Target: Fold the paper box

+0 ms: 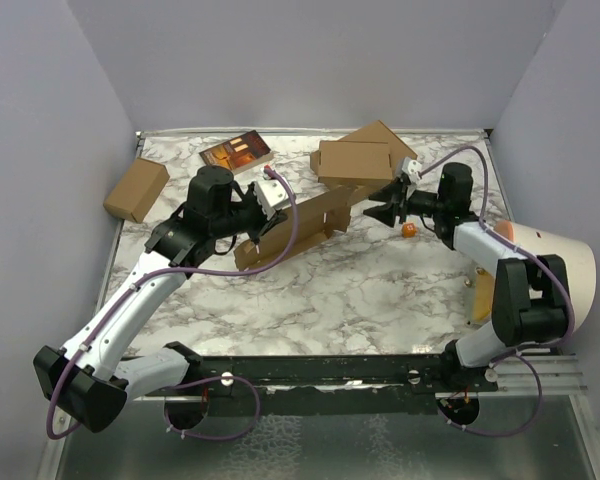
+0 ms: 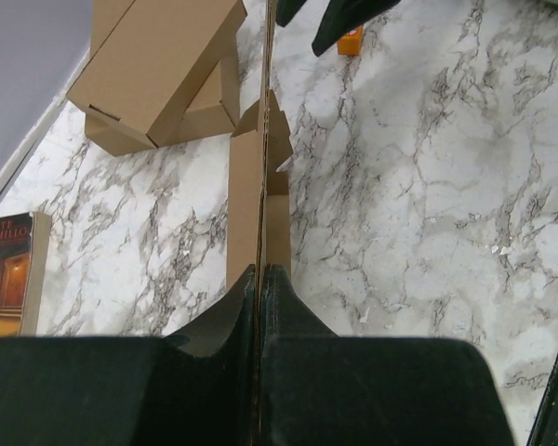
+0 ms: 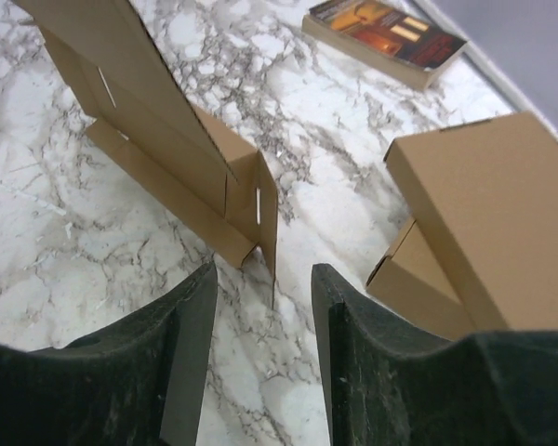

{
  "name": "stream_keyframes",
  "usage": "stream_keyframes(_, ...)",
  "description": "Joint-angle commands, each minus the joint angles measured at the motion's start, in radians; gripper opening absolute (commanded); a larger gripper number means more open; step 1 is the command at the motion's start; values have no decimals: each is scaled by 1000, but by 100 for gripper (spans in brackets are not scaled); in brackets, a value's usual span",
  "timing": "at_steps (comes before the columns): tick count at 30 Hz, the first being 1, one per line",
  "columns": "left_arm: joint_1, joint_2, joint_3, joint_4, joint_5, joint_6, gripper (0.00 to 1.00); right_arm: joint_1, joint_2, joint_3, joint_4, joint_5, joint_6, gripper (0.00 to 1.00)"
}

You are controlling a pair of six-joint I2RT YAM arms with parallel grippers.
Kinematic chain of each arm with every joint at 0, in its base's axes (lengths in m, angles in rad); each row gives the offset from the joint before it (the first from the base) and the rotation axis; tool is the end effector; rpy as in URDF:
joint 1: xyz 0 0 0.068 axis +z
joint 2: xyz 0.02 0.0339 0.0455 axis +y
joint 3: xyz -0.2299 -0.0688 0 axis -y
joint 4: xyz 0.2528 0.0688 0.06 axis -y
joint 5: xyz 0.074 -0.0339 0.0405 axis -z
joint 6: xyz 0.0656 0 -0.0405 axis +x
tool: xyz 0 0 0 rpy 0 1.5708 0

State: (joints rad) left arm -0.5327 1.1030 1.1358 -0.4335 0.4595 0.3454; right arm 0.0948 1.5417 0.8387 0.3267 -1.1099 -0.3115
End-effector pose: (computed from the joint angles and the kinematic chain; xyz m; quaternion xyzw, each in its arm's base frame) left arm 0.2344 -0.1720 0.3352 0.4589 0.6813 -0.2393 0.5176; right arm 0.3338 0.0908 0.1877 -0.4320 0.6286 0.3814 0.5223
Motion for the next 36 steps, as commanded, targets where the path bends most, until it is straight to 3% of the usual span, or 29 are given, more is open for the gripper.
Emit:
stream_keyframes(1, -7, 1, -22, -9, 14, -23, 0, 0, -26, 61, -31, 31, 15, 44)
stream_keyframes(3, -7, 0, -25, -8, 19, -23, 0, 0, 13, 103, -44, 86, 42, 36)
stream_keyframes(6, -7, 1, -31, -8, 24, -23, 0, 3, 128, 205, -145, 115, 48, 17)
stream_keyframes(9, -7, 1, -35, -10, 28, -22, 0, 30, 214, 284, -228, 117, 22, 13)
stream_keyframes(17, -7, 8, -45, -14, 42, -20, 0, 97, 322, 353, -291, 46, -34, 20)
stream_keyframes(27, -7, 12, -49, -14, 50, -17, 0, 142, 354, 364, -367, -71, -157, 40)
stream_keyframes(36, -7, 13, -53, -10, 61, -20, 0, 150, 368, 342, -316, -109, -133, 50)
